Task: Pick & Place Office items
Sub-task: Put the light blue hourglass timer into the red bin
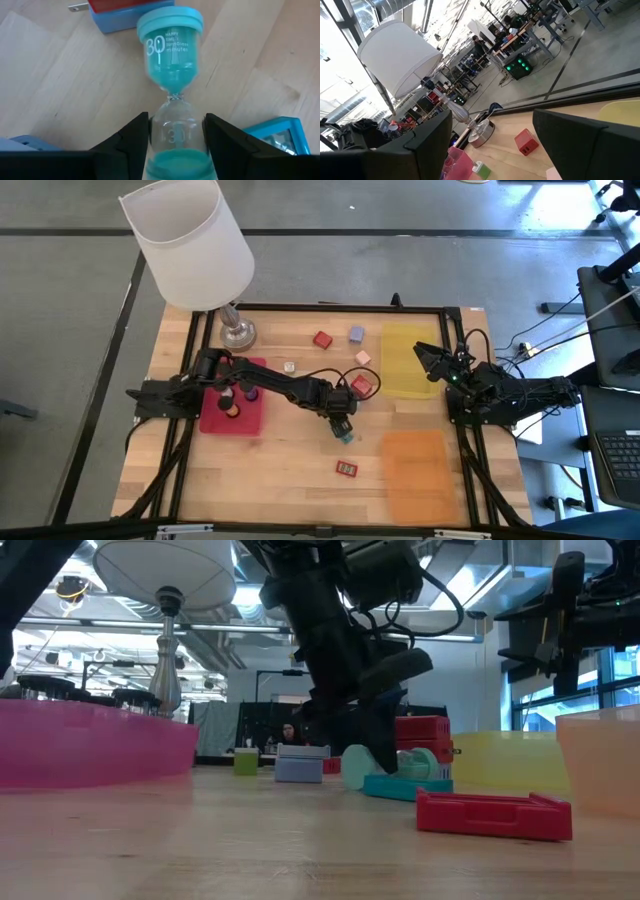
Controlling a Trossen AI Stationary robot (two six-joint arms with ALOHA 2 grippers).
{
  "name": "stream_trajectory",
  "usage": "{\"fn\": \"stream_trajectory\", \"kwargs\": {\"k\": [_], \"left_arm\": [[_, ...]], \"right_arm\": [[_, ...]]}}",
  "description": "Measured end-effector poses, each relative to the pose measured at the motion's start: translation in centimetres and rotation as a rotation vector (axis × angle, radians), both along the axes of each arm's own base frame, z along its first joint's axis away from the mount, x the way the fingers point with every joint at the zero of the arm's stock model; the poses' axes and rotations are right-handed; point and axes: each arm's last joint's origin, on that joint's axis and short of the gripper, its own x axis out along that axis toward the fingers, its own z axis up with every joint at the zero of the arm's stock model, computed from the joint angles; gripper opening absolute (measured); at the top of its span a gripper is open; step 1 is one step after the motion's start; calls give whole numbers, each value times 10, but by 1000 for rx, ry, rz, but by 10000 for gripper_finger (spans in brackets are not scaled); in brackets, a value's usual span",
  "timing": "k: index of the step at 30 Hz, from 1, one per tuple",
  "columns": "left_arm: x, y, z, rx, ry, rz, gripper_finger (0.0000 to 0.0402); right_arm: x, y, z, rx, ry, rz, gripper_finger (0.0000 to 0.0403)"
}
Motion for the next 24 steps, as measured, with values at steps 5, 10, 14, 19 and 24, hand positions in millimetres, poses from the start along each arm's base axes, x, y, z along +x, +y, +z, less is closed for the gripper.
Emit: {"fn": "stream_trajectory", "kwargs": {"k": [5, 10, 14, 19, 24], "left_arm": [[0, -3, 0, -7, -6, 7, 171], [2, -6, 7, -14, -50, 17, 175], [4, -14, 21, 66, -125, -43, 170], [10, -33, 33, 197, -238, -169, 171], [20, -47, 46, 261, -413, -243, 171]], "right_arm": [[0, 0, 0, 0, 0, 0, 281], [0, 0, 0, 0, 0, 0, 281], [0, 0, 0, 0, 0, 0, 281], [0, 0, 0, 0, 0, 2, 281], [0, 0, 0, 1, 0, -4, 281]]}}
